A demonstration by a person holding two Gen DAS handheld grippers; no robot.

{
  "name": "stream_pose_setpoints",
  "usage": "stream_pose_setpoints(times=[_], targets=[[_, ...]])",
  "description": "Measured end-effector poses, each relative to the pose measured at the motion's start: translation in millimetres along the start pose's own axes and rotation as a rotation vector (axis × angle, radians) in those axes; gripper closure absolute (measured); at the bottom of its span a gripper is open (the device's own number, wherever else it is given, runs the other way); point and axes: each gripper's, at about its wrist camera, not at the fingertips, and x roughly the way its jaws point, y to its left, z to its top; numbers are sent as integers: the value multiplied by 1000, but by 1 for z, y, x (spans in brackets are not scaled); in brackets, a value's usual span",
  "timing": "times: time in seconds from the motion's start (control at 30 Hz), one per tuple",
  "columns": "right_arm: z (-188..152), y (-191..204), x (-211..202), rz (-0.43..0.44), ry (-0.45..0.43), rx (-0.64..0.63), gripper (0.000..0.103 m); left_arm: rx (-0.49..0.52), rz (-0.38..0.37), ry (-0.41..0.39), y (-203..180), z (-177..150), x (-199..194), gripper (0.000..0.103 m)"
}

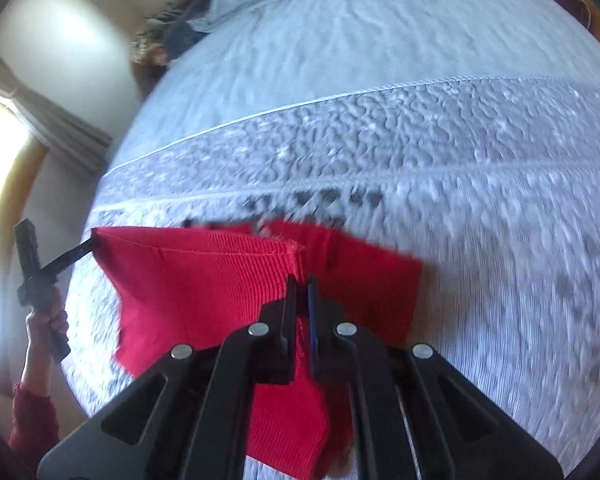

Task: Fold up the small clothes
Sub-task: 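Grasp the folded sweater edge with both grippers, then lift the held edge with both grippers and fold it over the sweater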

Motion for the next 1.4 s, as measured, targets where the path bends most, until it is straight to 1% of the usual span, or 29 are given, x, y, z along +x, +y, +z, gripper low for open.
stream_pose_setpoints(times=[0.07, 0.1, 0.23, 0.33, 0.43, 0.47, 0.53, 0.57, 0.6, 0.63, 0.67, 0.7, 0.73, 0.77, 0.83, 0.93, 1.0, 1.1, 1.17, 1.23, 1.3, 1.37, 1.4], targets=[[10, -3, 26, -38, 17, -2, 100, -7, 34, 38, 3, 0, 26, 99], [12, -6, 39, -55, 28, 3, 100, -3, 67, 63, 5, -2, 44, 99], [7, -21, 78, -116, 84, 26, 100, 33, 147, 131, 8, -21, 88, 99], [-2, -37, 95, -147, 112, 52, 99, 55, 165, 121, 8, -28, 97, 97], [-8, -43, 97, -145, 111, 81, 97, 53, 177, 118, 8, -30, 94, 94], [-9, -43, 92, -135, 99, 94, 91, 55, 186, 121, 7, -29, 89, 89], [-13, -38, 78, -142, 82, 84, 85, 53, 194, 127, 7, -28, 77, 77], [-17, -34, 65, -145, 79, 64, 83, 48, 201, 136, 9, -29, 68, 61], [-24, -29, 50, -147, 78, 43, 79, 33, 192, 146, 13, -32, 52, 46], [-33, -24, 35, -156, 81, 18, 61, 26, 173, 154, 17, -35, 39, 40], [-42, -19, 20, -157, 76, -6, 42, 23, 154, 159, 21, -42, 21, 30], [-53, -15, 8, -158, 77, -30, 38, 22, 149, 156, 25, -51, 5, 16], [-67, -10, -3, -155, 87, -52, 38, 25, 154, 163, 29, -62, -10, 12], [-85, -5, -12, -140, 114, -67, 39, 25, 146, 177, 34, -77, -24, 12], [-121, -1, -17, -101, 174, -66, 39, 5, 123, 216, 42, -110, -43, 12], [-161, -2, -11, -51, 233, -38, 40, -57, 47, 250, 50, -154, -54, 12], [-175, -2, -7, -47, 244, -27, 40, -85, 18, 274, 49, -172, -51, 12], [-180, -6, 4, 10, 260, 45, 40, -122, -10, 307, 45, -185, -38, 12], [-180, -4, 13, 2, 265, 58, 41, -160, -52, 321, 42, -187, -28, 13], [-177, -7, 23, 2, 279, 82, 40, -170, -54, 326, 38, -185, -19, 13], [-175, -11, 34, -8, 293, 106, 40, -158, -31, 332, 32, -182, -11, 13], [-173, -12, 43, -10, 295, 113, 39, -114, 1, 338, 22, -180, -3, 13], [-172, -12, 46, -9, 296, 113, 37, -97, 12, 339, 18, -179, 0, 16]])
